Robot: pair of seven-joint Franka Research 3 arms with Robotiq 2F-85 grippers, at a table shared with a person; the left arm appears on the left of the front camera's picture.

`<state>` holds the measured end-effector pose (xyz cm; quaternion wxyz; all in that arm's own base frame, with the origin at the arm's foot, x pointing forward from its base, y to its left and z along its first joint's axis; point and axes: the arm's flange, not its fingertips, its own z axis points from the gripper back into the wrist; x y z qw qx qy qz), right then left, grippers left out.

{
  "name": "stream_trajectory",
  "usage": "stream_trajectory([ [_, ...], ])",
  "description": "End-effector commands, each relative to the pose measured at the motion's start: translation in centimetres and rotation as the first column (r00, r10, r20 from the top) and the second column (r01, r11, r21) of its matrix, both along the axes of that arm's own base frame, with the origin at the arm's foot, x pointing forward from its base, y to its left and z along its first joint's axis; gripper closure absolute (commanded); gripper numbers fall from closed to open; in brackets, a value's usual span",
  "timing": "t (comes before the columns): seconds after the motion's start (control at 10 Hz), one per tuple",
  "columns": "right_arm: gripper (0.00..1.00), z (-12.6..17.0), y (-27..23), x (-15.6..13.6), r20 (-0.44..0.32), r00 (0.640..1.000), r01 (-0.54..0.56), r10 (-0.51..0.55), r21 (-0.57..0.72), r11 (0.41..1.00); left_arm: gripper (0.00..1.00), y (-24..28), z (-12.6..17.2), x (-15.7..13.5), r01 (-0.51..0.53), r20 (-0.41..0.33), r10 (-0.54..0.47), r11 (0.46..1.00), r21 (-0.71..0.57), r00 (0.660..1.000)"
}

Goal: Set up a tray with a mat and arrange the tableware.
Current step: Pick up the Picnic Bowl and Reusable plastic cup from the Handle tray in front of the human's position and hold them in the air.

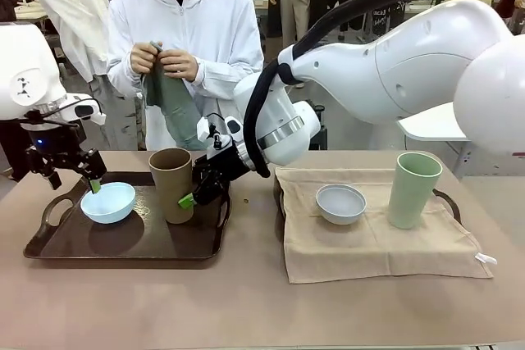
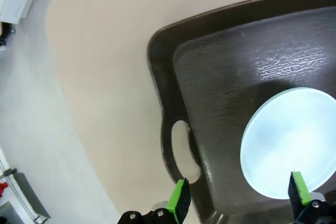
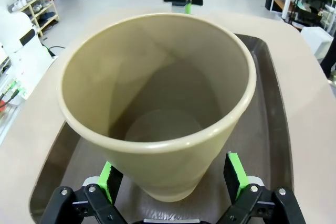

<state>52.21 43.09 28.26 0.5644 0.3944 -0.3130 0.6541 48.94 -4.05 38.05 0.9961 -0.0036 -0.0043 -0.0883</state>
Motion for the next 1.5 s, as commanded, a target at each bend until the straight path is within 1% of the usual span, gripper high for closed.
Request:
stream_trajectory([
  [0.0, 0.00, -0.8, 1.4, 1.2, -0.011, 1.000, 0.023, -0.023, 0.001, 1.000, 0.00, -0.8, -0.9, 0.7, 0.008, -0.011, -0.008, 1.000, 0.002, 1.000],
  [0.1, 0.00, -1.0, 2.0, 1.3, -0.026, 0.999, 0.023, -0.023, 0.002, 1.000, 0.00, -1.0, -1.6, 0.6, -0.014, -0.027, 0.014, 1.000, 0.009, 1.000],
  [0.3, 0.00, -1.1, 2.5, 1.7, -0.034, 0.999, 0.023, -0.022, 0.005, 1.000, 0.00, -1.2, -3.4, 1.3, -0.103, -0.046, 0.103, 0.995, 0.013, 0.994],
  [0.5, 0.00, -1.1, 2.8, 2.0, -0.030, 0.999, 0.016, -0.015, 0.014, 1.000, 0.00, -1.2, -4.2, 1.9, -0.157, -0.032, 0.156, 0.987, -0.035, 0.987],
  [0.7, 0.00, -1.1, 2.9, 1.9, -0.030, 1.000, 0.005, -0.005, 0.018, 1.000, 0.00, -1.1, -4.4, 1.8, -0.173, -0.026, 0.172, 0.983, -0.052, 0.985],
  [0.8, 0.60, -1.2, 2.8, 2.0, -0.024, 1.000, -0.013, 0.013, 0.013, 1.000, 0.55, -1.2, -4.5, 1.9, -0.165, -0.022, 0.164, 0.985, -0.057, 0.986],
  [0.9, 0.60, -1.1, 2.6, 2.0, -0.023, 1.000, -0.008, 0.009, 0.020, 1.000, 0.56, -1.1, -4.4, 2.0, -0.165, -0.018, 0.164, 0.985, -0.054, 0.986],
  [1.0, 1.00, -1.1, 2.5, 2.1, -0.023, 1.000, -0.008, 0.009, 0.022, 1.000, 1.00, -1.0, -4.1, 1.9, -0.164, -0.012, 0.164, 0.985, -0.051, 0.986],
  [1.1, 0.64, -1.2, 2.5, 2.0, -0.023, 1.000, -0.010, 0.010, 0.020, 1.000, 1.00, -1.0, -4.0, 1.9, -0.169, -0.005, 0.169, 0.984, -0.049, 0.986],
  [1.2, 1.00, -1.1, 2.5, 2.0, -0.022, 1.000, -0.011, 0.011, 0.018, 1.000, 1.00, -0.9, -3.8, 1.9, -0.172, 0.000, 0.172, 0.984, -0.048, 0.985],
  [1.3, 1.00, -1.1, 2.5, 2.0, -0.019, 1.000, -0.010, 0.011, 0.017, 1.000, 0.81, -0.7, -3.7, 1.8, -0.177, 0.004, 0.177, 0.983, -0.050, 0.984],
  [1.4, 1.00, -1.1, 2.5, 1.9, -0.015, 1.000, -0.007, 0.007, 0.018, 1.000, 0.90, -0.6, -3.4, 1.7, -0.178, 0.009, 0.179, 0.983, -0.046, 0.984],
])
